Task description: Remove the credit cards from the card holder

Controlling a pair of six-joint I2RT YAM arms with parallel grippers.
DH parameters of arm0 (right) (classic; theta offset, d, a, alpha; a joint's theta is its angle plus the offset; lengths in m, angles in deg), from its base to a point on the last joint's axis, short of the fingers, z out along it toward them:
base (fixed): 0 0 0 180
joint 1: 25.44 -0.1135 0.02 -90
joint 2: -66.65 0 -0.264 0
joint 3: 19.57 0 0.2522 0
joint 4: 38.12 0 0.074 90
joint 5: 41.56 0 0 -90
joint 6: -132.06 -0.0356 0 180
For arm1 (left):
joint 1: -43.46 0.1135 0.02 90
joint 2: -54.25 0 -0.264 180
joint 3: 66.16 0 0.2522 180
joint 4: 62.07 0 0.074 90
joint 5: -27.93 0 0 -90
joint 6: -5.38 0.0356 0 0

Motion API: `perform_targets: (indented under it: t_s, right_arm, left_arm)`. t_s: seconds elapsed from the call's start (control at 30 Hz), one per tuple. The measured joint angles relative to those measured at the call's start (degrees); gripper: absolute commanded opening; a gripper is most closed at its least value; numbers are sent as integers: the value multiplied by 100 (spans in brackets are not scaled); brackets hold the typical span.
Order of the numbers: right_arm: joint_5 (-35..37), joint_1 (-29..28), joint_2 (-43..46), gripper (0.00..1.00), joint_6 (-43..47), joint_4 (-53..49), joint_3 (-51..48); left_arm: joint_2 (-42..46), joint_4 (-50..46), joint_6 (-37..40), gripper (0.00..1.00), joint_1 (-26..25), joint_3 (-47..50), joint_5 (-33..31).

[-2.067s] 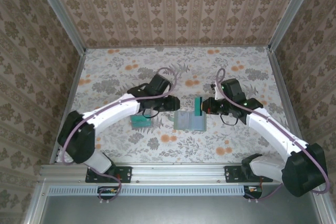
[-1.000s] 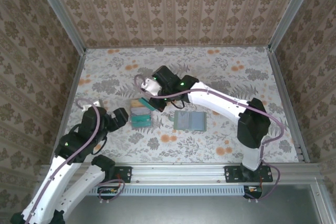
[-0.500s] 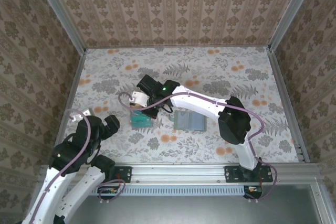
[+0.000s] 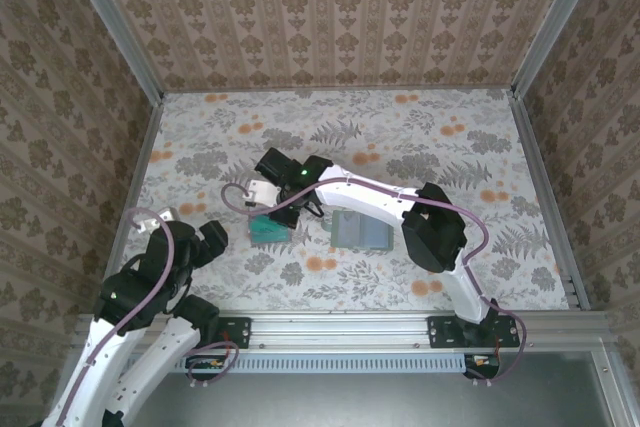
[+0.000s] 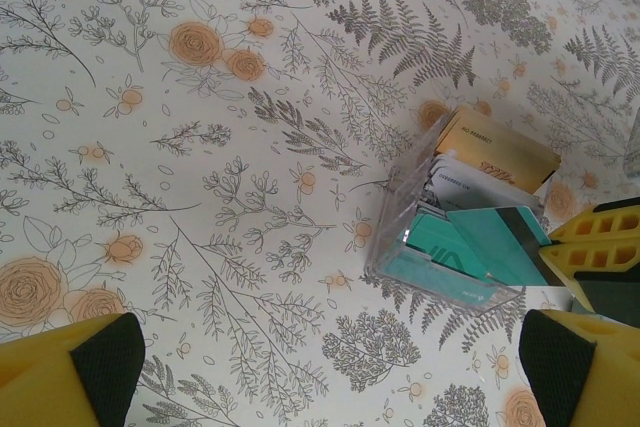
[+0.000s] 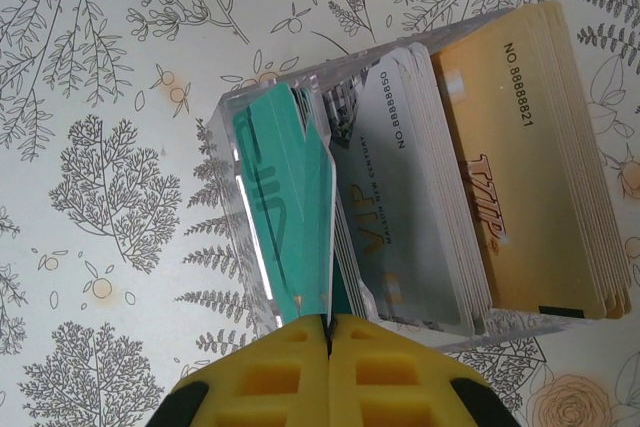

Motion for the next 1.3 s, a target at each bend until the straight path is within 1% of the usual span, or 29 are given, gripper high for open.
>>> perform_targets:
  t_s: [0.4,0.43,0.5,0.53,0.6,0.63,0.97,1.07,1.2,1.3]
  right_arm:
    - [0,-37,-155,0,17,2,39]
    - [0,-39,-162,2,17,2,42]
    - [0,-44,-170,19,17,0,42]
    - [9,-48,-170,25,22,2,42]
    - [63,-55,-170,33,42,7,42]
    - [79,-55,-170,34,26,7,42]
    - [271,-28,-107,37,-203,175,-42]
    - [315,68,184,37,-470,415,-420]
    - [321,382,841,36,-955,837,-1193]
    - [321,717,1438,37,-1403,1222,-1886]
  left_arm:
    - [0,2,-2,100,2,31,-2]
    - [0,2,-2,100,2,33,0]
    - [0,2,-2,100,2,33,0]
    - [0,4,0,100,2,35,0]
    - [0,4,0,100,2,35,0]
    - [0,4,0,100,2,35,0]
    - [-127,214,50,100,7,37,96]
    - [-413,411,116,100,7,39,221]
    - [-949,817,247,99,7,87,485]
    - [-1305,1235,310,94,7,166,732]
